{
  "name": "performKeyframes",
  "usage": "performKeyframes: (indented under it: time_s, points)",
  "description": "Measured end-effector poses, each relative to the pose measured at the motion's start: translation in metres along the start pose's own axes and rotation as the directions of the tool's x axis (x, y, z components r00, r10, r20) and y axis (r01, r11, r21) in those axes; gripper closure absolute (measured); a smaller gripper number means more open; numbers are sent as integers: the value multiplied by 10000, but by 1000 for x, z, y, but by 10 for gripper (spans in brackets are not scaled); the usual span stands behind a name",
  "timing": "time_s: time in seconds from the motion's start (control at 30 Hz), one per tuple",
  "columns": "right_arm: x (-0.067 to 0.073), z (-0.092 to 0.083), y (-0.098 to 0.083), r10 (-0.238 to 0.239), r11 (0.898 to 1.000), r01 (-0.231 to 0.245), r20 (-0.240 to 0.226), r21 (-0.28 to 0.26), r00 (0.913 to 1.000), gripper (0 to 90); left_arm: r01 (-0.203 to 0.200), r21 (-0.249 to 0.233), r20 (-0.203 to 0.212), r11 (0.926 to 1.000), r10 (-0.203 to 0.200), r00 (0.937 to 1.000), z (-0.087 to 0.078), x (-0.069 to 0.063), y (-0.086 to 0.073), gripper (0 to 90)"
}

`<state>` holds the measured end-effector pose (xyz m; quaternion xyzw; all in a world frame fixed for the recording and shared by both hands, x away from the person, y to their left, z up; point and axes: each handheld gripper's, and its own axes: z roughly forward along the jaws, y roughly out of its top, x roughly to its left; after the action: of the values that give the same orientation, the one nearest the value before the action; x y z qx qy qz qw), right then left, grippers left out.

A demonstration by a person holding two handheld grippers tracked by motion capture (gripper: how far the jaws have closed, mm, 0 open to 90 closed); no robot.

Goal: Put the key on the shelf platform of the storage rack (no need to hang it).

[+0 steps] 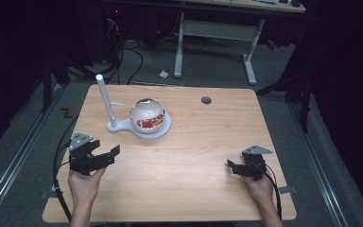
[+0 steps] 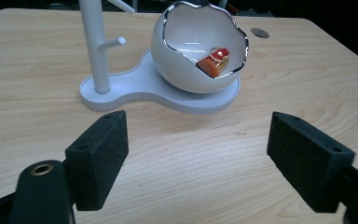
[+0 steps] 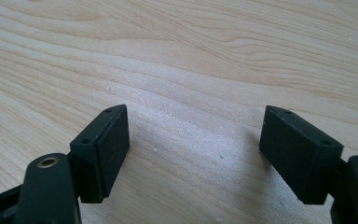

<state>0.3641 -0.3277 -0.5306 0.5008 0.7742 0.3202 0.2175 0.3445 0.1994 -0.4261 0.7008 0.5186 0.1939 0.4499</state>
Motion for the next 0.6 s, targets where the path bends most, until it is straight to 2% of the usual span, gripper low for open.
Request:
performKeyframes:
  time_s: [0.17, 0.33, 0.6]
  points:
    - [0, 0, 0, -36, 10000, 36, -6, -15, 10000, 241, 91, 248, 250, 9997, -97, 9996, 8, 0, -8, 187]
    - [0, 0, 0, -4, 10000, 4, 0, -2, 10000, 242, 121, 263, 438, 9996, -132, 9990, 14, -2, -15, 173]
    - [0, 0, 0, 3, 10000, -3, 5, -2, 10000, 242, 71, 479, 574, 9988, -99, 9983, 27, -6, -22, 159]
